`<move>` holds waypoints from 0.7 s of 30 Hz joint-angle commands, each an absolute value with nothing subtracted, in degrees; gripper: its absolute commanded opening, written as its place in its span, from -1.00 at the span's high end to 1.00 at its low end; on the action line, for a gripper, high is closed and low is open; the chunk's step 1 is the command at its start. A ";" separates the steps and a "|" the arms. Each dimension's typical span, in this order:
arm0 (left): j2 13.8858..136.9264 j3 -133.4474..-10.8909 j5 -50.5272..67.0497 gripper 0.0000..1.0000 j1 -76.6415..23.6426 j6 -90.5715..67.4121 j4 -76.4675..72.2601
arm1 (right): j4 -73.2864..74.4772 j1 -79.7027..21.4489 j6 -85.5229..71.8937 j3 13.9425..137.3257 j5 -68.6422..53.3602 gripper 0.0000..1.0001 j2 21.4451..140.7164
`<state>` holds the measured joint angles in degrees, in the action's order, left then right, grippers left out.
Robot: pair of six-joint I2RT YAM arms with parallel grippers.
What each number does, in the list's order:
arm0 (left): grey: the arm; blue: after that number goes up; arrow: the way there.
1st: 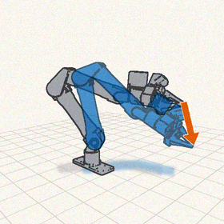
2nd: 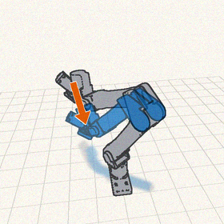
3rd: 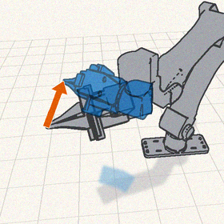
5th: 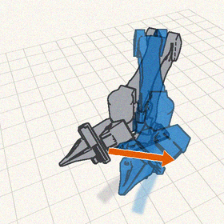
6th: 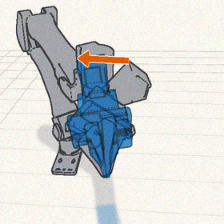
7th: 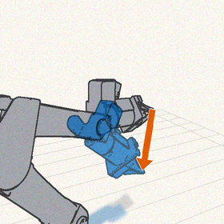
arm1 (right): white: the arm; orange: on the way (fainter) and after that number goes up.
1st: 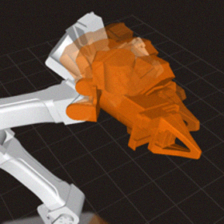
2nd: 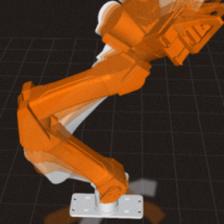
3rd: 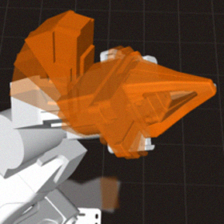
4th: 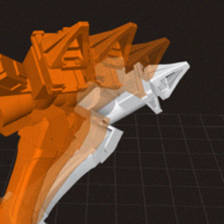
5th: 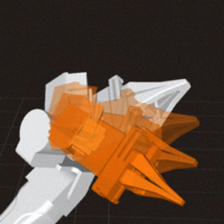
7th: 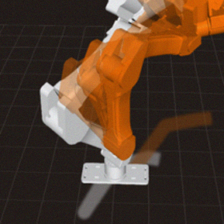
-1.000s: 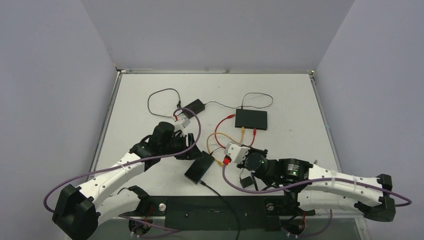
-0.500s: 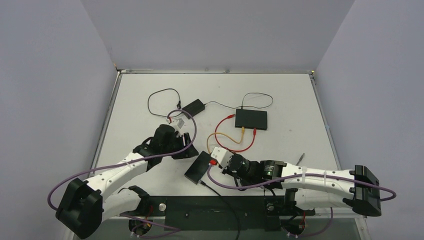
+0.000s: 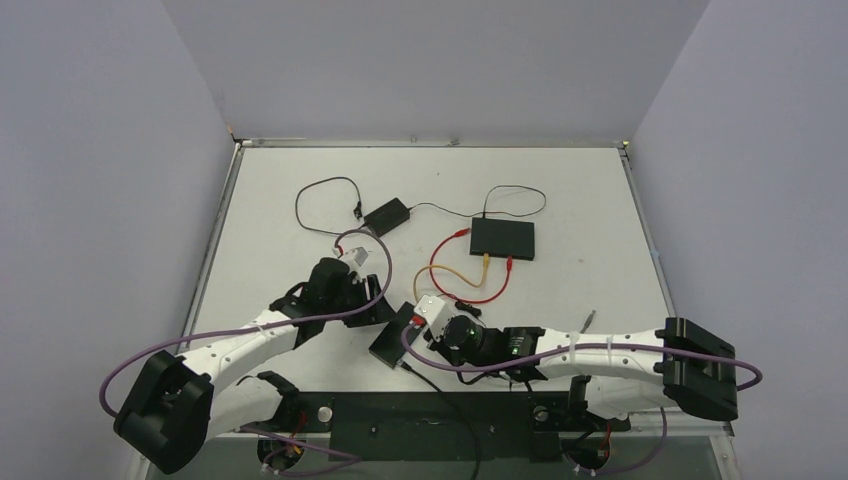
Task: Insert the plug into the switch port
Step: Insert the connector into the switch port.
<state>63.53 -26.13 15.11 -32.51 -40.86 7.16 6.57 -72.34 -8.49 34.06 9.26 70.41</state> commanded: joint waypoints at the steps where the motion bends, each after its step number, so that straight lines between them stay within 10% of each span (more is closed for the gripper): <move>1: 63.40 -25.11 16.76 -0.03 -32.26 -41.73 3.82 | -6.06 -72.26 -15.43 29.34 10.98 1.00 70.47; 21: 67.69 -23.64 20.88 -0.03 -32.21 -41.50 1.28 | -19.17 -77.55 -15.19 24.80 17.95 1.00 80.36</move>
<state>67.29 -23.73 19.49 -32.51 -41.76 4.82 -13.72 -76.79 -14.20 25.23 15.46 78.78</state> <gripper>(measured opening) 0.515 0.106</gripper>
